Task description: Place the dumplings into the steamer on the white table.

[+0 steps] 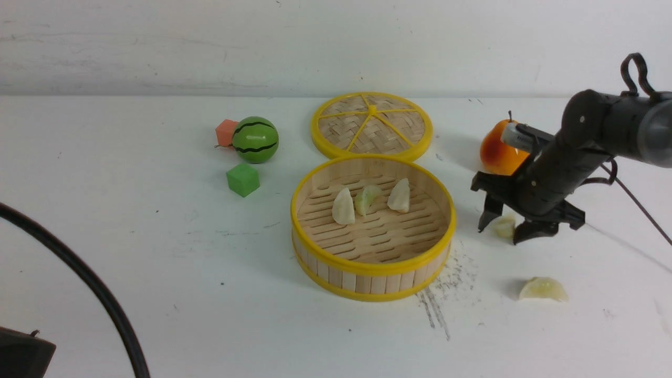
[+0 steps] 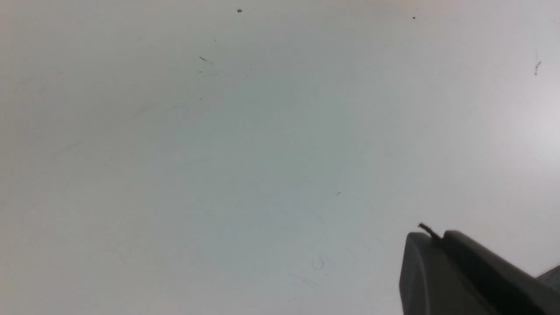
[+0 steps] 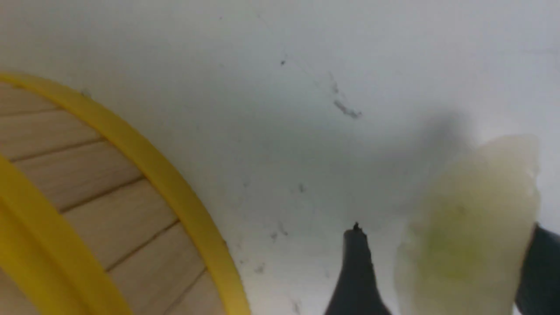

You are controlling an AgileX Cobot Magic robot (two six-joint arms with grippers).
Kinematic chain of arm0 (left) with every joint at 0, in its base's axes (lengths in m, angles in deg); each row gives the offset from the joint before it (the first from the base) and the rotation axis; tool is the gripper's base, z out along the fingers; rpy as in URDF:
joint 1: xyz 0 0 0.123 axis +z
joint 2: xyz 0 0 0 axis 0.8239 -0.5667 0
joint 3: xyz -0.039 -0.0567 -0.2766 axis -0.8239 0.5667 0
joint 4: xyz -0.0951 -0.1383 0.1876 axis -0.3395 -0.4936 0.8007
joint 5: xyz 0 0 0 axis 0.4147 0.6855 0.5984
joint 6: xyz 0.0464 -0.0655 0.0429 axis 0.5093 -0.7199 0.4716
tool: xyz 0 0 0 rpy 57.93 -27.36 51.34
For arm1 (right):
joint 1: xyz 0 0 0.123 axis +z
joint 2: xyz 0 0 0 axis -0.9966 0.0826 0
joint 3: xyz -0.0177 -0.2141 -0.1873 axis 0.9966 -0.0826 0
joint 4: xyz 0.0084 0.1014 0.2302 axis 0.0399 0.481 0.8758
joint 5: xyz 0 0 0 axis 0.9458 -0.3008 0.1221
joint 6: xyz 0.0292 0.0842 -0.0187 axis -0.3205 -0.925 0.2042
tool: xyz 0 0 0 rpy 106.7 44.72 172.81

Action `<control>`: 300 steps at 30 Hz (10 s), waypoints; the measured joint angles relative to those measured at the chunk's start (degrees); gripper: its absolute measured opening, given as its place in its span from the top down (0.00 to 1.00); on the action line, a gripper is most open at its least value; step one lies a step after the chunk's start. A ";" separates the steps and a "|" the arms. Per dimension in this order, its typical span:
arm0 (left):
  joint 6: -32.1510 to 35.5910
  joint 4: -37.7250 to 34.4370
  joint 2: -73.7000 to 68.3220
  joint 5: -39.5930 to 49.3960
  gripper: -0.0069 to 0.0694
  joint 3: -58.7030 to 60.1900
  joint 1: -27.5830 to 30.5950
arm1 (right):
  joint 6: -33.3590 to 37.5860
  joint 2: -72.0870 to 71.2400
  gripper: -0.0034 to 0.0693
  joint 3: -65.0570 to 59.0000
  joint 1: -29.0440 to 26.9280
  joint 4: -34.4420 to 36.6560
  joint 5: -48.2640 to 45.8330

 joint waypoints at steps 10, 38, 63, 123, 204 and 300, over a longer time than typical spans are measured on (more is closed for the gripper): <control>0.00 0.01 0.00 1.60 0.86 0.00 0.00 | -0.45 0.40 0.37 0.11 0.00 -0.41 1.50; 0.00 -1.70 0.00 2.23 0.83 0.00 0.00 | 18.76 -13.90 0.62 -0.30 5.36 -2.73 -5.56; 1.13 -2.06 0.06 1.96 0.82 0.00 0.00 | 18.76 -2.39 0.44 0.11 25.03 -0.89 7.17; 1.30 -2.11 0.06 2.10 0.79 0.00 0.00 | 44.66 -13.40 0.62 -23.31 3.32 -12.68 3.77; -13.53 9.66 43.80 -17.91 0.93 26.26 0.00 | 17.97 -80.30 0.97 -45.52 29.29 -10.78 24.47; -3.77 -4.87 43.80 -55.29 0.88 44.37 15.79 | 18.01 -123.19 0.92 -93.02 -7.55 -17.50 21.41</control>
